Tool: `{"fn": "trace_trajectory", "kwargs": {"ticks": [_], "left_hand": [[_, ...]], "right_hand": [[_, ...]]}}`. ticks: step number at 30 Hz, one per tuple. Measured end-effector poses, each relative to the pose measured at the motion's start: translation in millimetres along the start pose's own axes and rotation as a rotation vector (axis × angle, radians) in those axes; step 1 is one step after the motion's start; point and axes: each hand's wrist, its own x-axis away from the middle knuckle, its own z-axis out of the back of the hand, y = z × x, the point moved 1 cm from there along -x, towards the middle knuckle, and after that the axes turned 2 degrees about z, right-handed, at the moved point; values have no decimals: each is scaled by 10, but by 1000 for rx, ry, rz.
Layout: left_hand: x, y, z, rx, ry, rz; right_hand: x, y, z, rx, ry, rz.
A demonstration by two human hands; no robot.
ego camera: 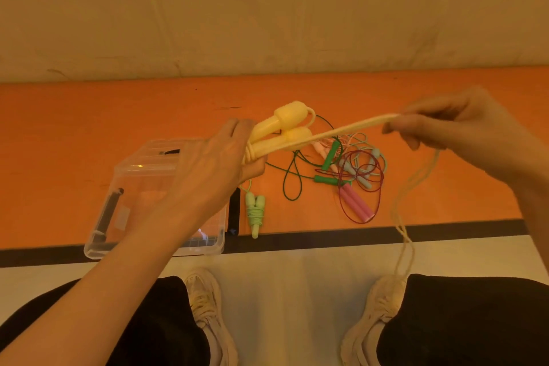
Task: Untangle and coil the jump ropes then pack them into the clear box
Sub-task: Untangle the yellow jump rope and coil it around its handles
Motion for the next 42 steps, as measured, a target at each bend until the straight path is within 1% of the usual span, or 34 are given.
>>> {"fn": "trace_trajectory", "kwargs": {"ticks": [2,4,7,11,15,19,21,23,25,28,31,34,36,39,42], "left_hand": [[0,34,-2,-29,-6,-49],[-7,50,1,-32,-37,-65],[4,103,-10,20,-95,-82],[38,208,-34,60,-157,-166],[59,220,-49,91,-202,-233],[96,272,17,109,-233,-291],[123,294,45,174,-269,-293],[150,327,75,297,-320,-268],[181,359,108,361,-340,-239],[227,374,150,383,-311,-218],[257,397,182,339,-290,-216],[255,411,172,229,-202,-352],[262,417,148,189,-186,-395],[281,438,104,264,-218,-371],[281,458,123,320,-230,-316]], "right_hand": [[-50,-57,-57,34,85,121],[-107,-72,-107,57,151,189],[-207,-61,-157,42,242,192],[-331,-57,-235,32,285,180],[-433,-67,-313,46,266,186],[-561,-38,-404,64,244,141],[-628,4,-456,73,234,120],[-688,62,-507,67,221,93],[-739,120,-551,58,214,66],[-781,179,-600,68,197,38],[-795,190,-636,98,174,17],[-774,176,-660,130,132,-10],[-760,175,-659,140,115,-18],[-749,195,-634,130,120,-22],[-736,230,-625,124,82,-49]]}}
